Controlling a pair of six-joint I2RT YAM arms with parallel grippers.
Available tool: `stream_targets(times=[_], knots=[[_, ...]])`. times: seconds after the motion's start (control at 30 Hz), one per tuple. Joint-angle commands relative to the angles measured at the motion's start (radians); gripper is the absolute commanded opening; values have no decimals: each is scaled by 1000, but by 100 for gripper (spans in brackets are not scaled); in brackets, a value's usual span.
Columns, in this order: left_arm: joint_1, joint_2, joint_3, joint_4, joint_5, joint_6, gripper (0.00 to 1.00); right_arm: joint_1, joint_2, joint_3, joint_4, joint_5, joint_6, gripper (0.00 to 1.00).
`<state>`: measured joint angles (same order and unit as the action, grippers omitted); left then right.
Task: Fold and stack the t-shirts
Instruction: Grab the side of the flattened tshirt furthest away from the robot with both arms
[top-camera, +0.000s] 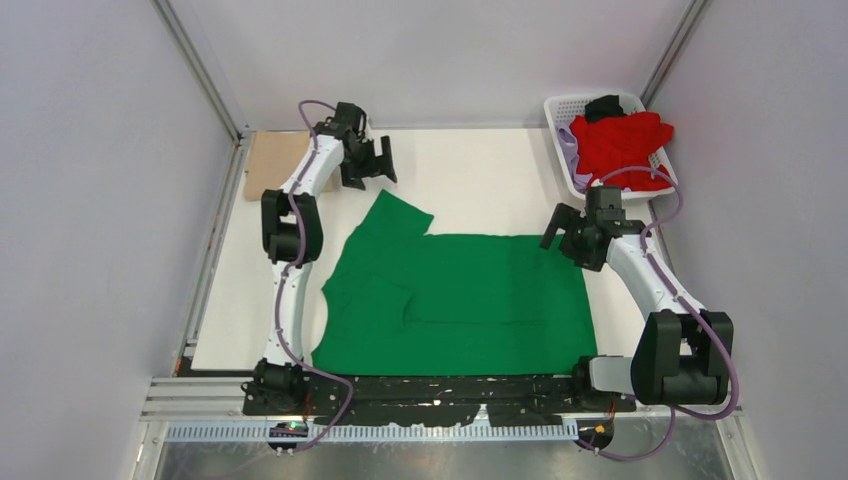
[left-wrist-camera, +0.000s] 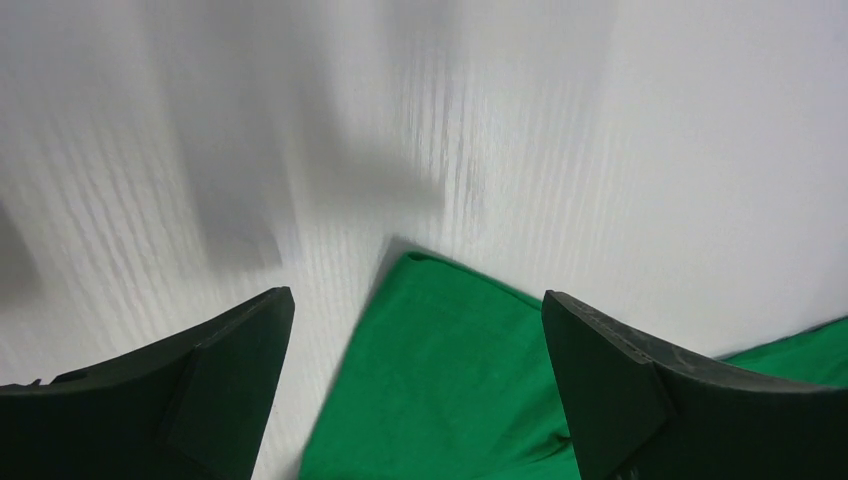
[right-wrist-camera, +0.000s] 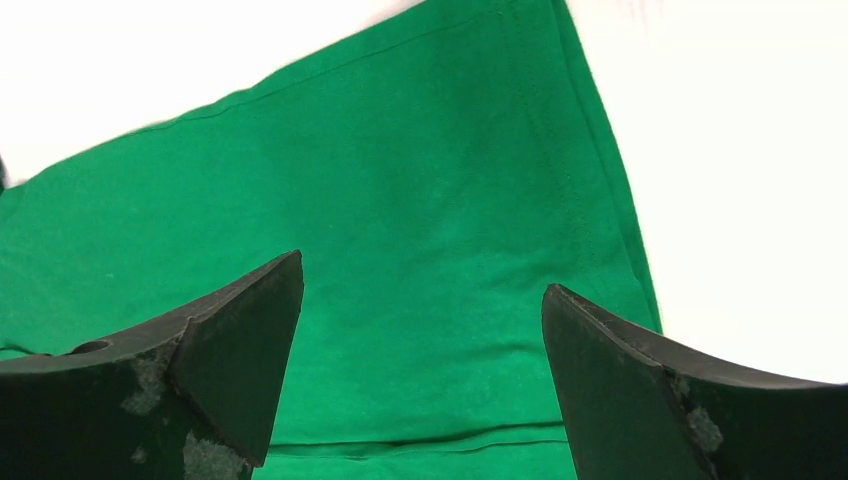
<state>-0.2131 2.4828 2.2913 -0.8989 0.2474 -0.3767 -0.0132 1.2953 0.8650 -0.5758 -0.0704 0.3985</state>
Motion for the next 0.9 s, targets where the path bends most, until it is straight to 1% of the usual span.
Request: stream_targets(times=[0.0, 0.07, 0.17, 0.33, 0.4, 0.57, 0.7, 0.8, 0.87], knots=[[11, 22, 58, 40, 60, 47, 100, -8, -32, -4, 15, 41, -3, 95], [10, 31, 43, 47, 110, 49, 99, -9, -32, -1, 15, 49, -3, 95], [8, 33, 37, 9, 150, 75, 100, -11, -23, 6, 14, 46, -1, 95], [3, 9, -24, -22, 234, 142, 100, -10, -6, 12, 12, 38, -2, 95], [-2, 11, -19, -52, 249, 161, 100, -11, -6, 10, 13, 36, -2, 95], [-19, 11, -13, -113, 227, 173, 99, -10, -16, 3, 12, 40, -9, 95], [-22, -5, -44, -116, 213, 142, 92, -11, -25, -5, 12, 43, -16, 95], [-28, -15, -56, -109, 191, 135, 82, -11, -28, -7, 14, 46, -21, 95], [-32, -16, -55, -109, 175, 129, 73, -11, -26, -7, 17, 45, -23, 96]])
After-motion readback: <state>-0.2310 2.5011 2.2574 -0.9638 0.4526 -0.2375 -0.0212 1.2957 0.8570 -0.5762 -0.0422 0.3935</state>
